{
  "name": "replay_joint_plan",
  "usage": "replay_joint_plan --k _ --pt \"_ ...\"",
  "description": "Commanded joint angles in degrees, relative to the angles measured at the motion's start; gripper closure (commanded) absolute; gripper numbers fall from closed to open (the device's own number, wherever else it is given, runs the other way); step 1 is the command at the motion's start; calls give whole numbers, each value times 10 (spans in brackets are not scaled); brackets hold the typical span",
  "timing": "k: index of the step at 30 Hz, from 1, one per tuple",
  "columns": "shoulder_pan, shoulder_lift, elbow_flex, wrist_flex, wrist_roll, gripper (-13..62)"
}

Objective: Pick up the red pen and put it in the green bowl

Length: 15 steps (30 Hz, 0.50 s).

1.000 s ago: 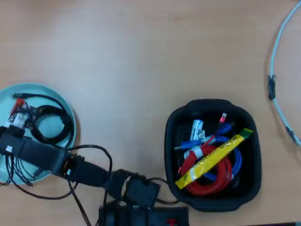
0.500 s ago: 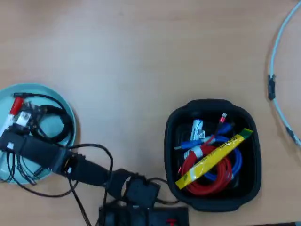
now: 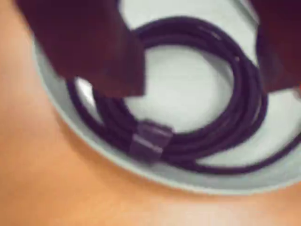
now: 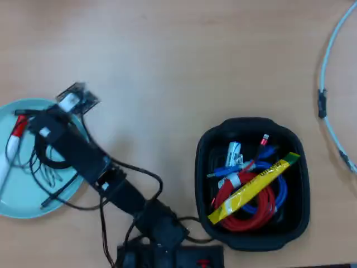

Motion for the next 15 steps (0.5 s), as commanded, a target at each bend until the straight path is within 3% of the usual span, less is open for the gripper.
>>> replay_joint_plan --k 1,9,15 --pt "46 49 -33 52 -2 265" --pt "208 35 -31 42 -9 265" --pt "251 -77 -31 -3 -15 265"
